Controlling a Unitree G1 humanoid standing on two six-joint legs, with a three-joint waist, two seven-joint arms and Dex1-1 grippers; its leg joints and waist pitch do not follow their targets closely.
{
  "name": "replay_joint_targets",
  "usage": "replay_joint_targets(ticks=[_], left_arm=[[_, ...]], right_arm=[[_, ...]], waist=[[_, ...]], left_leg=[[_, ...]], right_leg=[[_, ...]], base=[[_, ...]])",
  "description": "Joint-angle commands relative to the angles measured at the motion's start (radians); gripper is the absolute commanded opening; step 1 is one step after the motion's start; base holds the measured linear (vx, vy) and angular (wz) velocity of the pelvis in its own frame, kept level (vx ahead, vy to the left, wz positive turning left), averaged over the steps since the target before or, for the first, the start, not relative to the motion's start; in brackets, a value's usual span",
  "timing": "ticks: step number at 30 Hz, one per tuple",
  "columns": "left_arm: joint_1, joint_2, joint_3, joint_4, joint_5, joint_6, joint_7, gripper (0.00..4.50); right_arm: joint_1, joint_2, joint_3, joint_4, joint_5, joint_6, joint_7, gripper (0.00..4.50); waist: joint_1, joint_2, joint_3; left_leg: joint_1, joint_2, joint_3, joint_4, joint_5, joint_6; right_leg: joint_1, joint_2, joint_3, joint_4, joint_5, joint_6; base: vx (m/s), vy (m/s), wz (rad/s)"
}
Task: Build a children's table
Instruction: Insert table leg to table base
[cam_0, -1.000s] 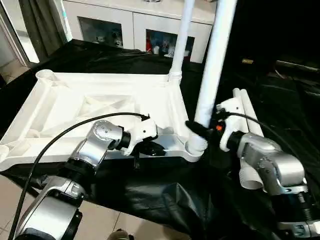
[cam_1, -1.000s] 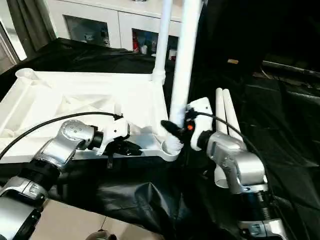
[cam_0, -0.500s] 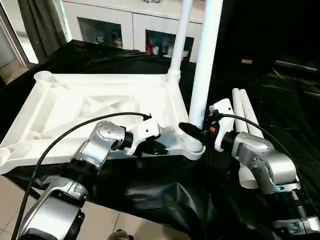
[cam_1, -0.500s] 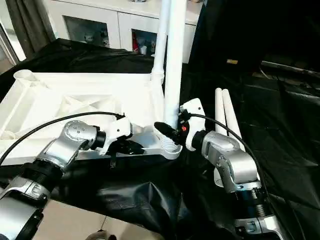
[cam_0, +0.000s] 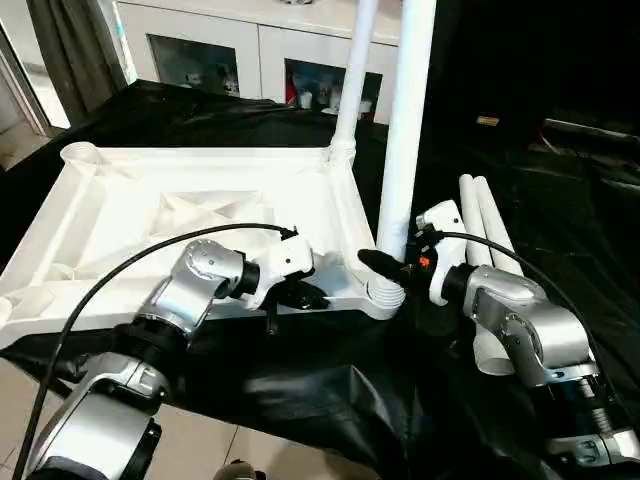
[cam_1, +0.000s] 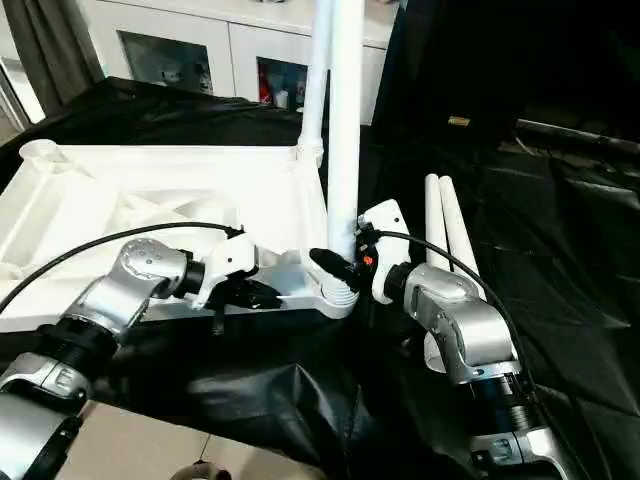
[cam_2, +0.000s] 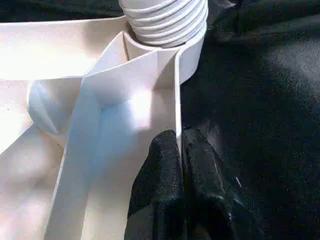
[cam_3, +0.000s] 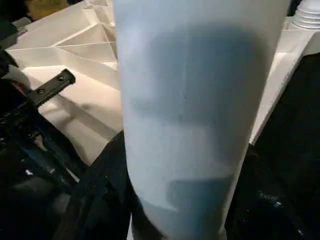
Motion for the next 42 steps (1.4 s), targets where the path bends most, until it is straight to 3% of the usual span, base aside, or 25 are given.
replay_joint_targets(ticks=[1,10,15,17,25,30,37,42], left_arm=[[0.004,0.033,0.005,-0.020,0.006,0.013,-0.007,0.00],[0.051,0.120,0.014,-0.112,-0.002,0.062,-0.050,0.00],[0.063,0.190,0.036,-0.123,0.005,0.074,-0.041,0.00],[0.070,0.209,0.045,-0.146,-0.003,0.084,-0.042,0.00],[0.100,0.200,0.035,-0.226,-0.040,0.099,-0.048,0.00],[0.087,0.175,0.031,-0.214,-0.044,0.099,-0.032,0.00],[0.074,0.159,0.034,-0.198,-0.047,0.101,-0.013,0.00],[0.063,0.145,0.035,-0.181,-0.048,0.100,0.002,0.00]], right_arm=[[-0.009,-0.011,0.000,0.005,-0.001,-0.002,-0.004,1.90],[-0.065,0.065,0.031,0.123,-0.021,-0.059,0.019,1.90],[-0.107,0.103,0.055,0.185,-0.030,-0.085,0.042,1.90],[-0.118,0.113,0.067,0.213,-0.040,-0.103,0.057,1.90],[-0.135,0.126,0.076,0.295,-0.056,-0.168,0.087,1.90],[-0.136,0.124,0.051,0.331,-0.052,-0.217,0.095,1.89],[-0.103,0.131,-0.014,0.395,-0.006,-0.270,0.102,1.89],[-0.073,0.160,-0.058,0.445,0.026,-0.330,0.098,1.89]], waist=[[0.002,-0.005,-0.076],[-0.019,-0.007,-0.073],[-0.022,-0.009,-0.071],[-0.020,-0.013,-0.069],[-0.017,-0.012,-0.065],[-0.016,-0.008,-0.064],[-0.015,-0.010,-0.067],[-0.013,-0.008,-0.065]], left_leg=[[0.016,0.064,-0.029,-0.071,-0.163,0.011],[0.015,0.064,-0.030,-0.075,-0.180,-0.002],[0.015,0.066,-0.032,-0.078,-0.195,-0.017],[0.022,0.067,-0.029,-0.078,-0.207,-0.023],[0.024,0.067,-0.028,-0.080,-0.225,-0.033],[0.026,0.067,-0.030,-0.081,-0.243,-0.038],[0.023,0.067,-0.028,-0.079,-0.219,-0.024],[0.027,0.069,-0.029,-0.081,-0.255,-0.027]], right_leg=[[0.048,-0.110,0.060,-0.075,-0.254,-0.167],[0.046,-0.108,0.059,-0.072,-0.268,-0.180],[0.044,-0.110,0.060,-0.070,-0.276,-0.179],[0.038,-0.109,0.061,-0.071,-0.267,-0.181],[0.038,-0.108,0.064,-0.069,-0.247,-0.191],[0.037,-0.108,0.064,-0.073,-0.276,-0.184],[0.041,-0.107,0.064,-0.068,-0.220,-0.205],[0.037,-0.109,0.063,-0.075,-0.269,-0.200]], base=[[0.000,0.000,0.00],[0.000,0.000,0.00],[0.000,0.000,0.00],[0.000,0.000,0.00],[0.000,0.000,0.00],[0.000,0.000,0.00],[0.000,0.000,0.00],[0.000,0.000,0.00]])
